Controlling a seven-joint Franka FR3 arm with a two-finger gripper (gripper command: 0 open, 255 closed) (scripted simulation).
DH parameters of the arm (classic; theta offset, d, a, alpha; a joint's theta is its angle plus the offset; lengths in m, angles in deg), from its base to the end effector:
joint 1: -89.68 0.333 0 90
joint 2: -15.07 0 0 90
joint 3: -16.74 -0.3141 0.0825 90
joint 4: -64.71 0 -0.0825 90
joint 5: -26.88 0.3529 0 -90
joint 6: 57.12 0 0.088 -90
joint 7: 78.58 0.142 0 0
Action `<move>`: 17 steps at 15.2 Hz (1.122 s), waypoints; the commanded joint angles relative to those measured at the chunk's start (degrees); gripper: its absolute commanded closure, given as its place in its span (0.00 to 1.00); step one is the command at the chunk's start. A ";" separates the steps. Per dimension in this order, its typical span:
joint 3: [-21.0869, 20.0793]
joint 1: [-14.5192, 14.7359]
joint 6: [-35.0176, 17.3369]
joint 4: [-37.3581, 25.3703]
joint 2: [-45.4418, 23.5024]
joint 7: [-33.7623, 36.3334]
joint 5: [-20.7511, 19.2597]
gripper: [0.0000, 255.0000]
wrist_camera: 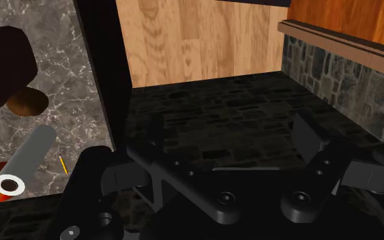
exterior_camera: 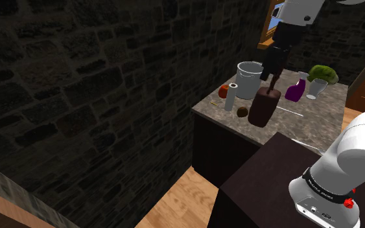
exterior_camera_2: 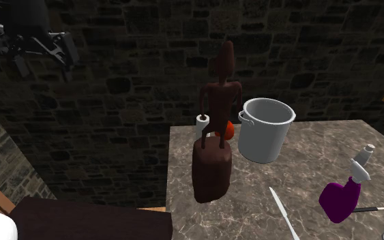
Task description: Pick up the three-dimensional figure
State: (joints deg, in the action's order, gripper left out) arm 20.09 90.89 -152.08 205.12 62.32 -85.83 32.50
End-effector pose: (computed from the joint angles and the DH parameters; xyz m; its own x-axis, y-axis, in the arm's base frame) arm 0.2749 -0.0005 0.5313 0.9942 0.0968 0.0472 0.1024 -0.9855 -0.1355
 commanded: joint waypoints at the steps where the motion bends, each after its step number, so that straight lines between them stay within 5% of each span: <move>1: 0.00 0.00 0.00 0.00 0.00 0.00 0.00 0.00; 9: 6.25 1.22 2.38 0.79 -8.20 -21.74 -15.08 0.00; 17: 11.07 1.25 -1.81 0.29 -18.96 -41.28 -31.88 0.00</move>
State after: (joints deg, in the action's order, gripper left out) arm 30.34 92.25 -152.87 205.83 45.27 -124.29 3.13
